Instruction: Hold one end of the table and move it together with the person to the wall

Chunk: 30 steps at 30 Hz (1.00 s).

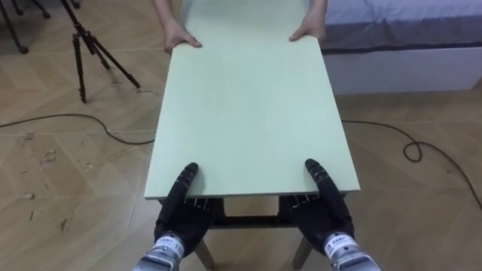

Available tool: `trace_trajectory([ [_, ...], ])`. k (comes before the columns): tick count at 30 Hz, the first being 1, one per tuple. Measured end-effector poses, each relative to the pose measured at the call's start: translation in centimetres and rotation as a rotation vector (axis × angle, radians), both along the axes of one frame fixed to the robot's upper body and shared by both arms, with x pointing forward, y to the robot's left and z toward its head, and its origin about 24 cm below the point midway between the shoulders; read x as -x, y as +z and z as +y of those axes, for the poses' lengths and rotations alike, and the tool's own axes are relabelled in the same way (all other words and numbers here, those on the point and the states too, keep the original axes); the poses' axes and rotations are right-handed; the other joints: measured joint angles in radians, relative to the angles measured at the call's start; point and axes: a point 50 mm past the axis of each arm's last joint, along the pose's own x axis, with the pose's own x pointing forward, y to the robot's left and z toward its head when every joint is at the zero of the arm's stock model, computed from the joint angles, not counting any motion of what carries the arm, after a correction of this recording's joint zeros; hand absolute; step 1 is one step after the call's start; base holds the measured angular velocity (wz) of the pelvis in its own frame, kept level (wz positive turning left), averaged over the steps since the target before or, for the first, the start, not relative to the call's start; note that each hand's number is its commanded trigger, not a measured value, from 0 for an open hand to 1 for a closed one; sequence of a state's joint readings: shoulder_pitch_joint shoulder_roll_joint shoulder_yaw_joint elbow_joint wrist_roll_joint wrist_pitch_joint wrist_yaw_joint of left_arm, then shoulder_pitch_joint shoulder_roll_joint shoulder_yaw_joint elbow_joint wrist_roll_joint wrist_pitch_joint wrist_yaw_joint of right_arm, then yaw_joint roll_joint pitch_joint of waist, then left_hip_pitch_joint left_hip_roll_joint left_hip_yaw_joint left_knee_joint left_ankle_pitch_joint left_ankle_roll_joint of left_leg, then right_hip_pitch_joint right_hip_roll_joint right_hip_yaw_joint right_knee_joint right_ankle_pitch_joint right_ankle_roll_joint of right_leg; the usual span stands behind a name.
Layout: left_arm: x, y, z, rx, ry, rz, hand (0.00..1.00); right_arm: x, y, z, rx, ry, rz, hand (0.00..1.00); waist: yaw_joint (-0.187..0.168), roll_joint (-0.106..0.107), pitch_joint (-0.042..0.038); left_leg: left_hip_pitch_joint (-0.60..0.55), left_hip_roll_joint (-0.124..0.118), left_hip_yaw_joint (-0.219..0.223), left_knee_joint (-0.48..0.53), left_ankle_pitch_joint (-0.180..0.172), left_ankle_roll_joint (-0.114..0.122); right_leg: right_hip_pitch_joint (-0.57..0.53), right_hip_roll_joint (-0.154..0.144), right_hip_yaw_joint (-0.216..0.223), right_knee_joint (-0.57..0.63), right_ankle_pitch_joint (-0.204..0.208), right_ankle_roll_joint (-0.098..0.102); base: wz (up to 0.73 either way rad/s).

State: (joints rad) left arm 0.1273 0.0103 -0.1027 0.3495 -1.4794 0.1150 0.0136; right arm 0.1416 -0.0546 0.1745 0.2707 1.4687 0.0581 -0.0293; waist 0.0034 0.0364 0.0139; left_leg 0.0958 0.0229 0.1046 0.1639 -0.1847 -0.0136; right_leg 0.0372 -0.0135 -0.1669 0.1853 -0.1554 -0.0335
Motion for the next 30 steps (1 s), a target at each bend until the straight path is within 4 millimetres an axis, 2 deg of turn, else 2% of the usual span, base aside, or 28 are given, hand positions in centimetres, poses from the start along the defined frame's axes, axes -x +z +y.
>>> trace_trajectory([
  [9,0.3,0.3,0.2,-0.029,0.001,-0.021,1.0,0.1,0.2,0.3,-0.002,0.002,-0.007,1.0,0.0,-0.005,0.0035,-0.006,0.0,0.008,-0.001,0.0,0.0,-0.005,0.001,0.007,0.002,0.0,0.0,0.0],
  [21,2.3,1.6,-0.6,-0.01,0.005,-0.061,1.0,2.1,1.7,-0.2,0.008,-0.007,-0.045,1.0,-0.001,-0.007,0.0038,-0.022,0.0,0.01,-0.001,0.0,0.0,-0.021,0.001,0.015,0.002,0.0,0.0,0.0],
  [25,2.5,2.1,-0.7,-0.014,0.021,-0.086,1.0,2.2,2.1,-0.1,0.004,-0.005,-0.064,1.0,0.0,-0.018,0.0046,-0.037,0.002,0.031,-0.001,0.0,0.0,-0.048,0.003,0.028,0.012,0.0,-0.001,-0.09],
  [30,2.9,2.4,-0.8,-0.021,0.037,-0.099,1.0,2.5,2.2,0.2,0.011,-0.003,-0.072,1.0,-0.002,-0.025,0.0058,-0.038,0.002,0.035,-0.001,0.0,0.0,-0.053,0.002,0.028,0.018,0.001,0.0,-0.04],
])
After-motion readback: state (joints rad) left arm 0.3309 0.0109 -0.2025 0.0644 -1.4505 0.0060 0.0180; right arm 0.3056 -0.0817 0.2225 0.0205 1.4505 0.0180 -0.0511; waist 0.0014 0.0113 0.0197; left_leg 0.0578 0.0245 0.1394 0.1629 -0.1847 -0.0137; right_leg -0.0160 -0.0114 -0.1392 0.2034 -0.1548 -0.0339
